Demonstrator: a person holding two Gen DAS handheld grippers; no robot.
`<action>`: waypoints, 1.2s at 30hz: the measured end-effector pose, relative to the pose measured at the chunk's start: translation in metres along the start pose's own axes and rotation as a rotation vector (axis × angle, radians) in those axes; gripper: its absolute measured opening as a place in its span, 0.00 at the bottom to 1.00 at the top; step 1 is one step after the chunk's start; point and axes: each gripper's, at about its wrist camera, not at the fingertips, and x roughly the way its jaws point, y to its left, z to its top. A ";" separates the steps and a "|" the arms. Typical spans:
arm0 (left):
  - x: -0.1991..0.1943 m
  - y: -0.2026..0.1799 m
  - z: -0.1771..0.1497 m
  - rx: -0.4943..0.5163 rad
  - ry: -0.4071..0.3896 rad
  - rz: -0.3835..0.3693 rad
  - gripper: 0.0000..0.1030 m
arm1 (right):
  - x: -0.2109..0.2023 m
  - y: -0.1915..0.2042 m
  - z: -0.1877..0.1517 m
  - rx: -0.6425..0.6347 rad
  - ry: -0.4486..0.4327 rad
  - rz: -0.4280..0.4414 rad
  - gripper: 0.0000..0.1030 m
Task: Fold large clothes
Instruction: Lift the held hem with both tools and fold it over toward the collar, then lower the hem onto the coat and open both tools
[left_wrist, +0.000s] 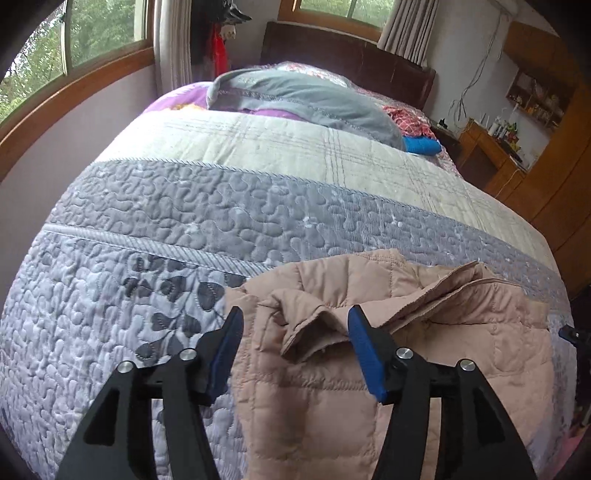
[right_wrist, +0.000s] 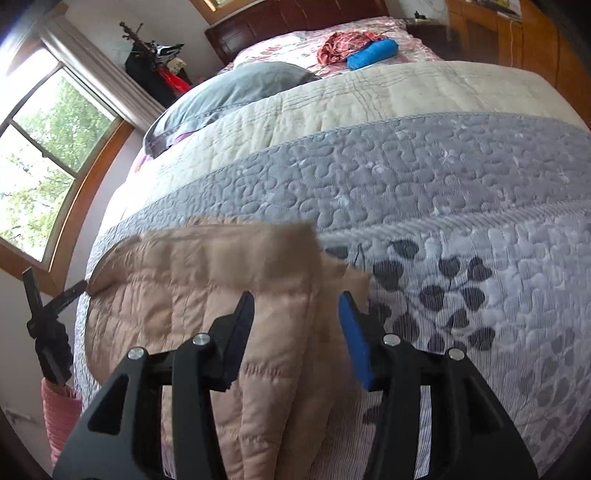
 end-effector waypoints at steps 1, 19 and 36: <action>-0.004 0.003 -0.004 0.005 -0.002 0.003 0.58 | -0.001 0.001 -0.008 -0.009 0.006 0.006 0.46; -0.039 -0.012 -0.093 0.025 -0.076 -0.007 0.12 | 0.000 0.045 -0.071 -0.111 -0.006 0.084 0.07; 0.014 0.006 -0.092 0.005 0.029 0.026 0.19 | 0.043 0.025 -0.083 -0.050 0.032 -0.020 0.19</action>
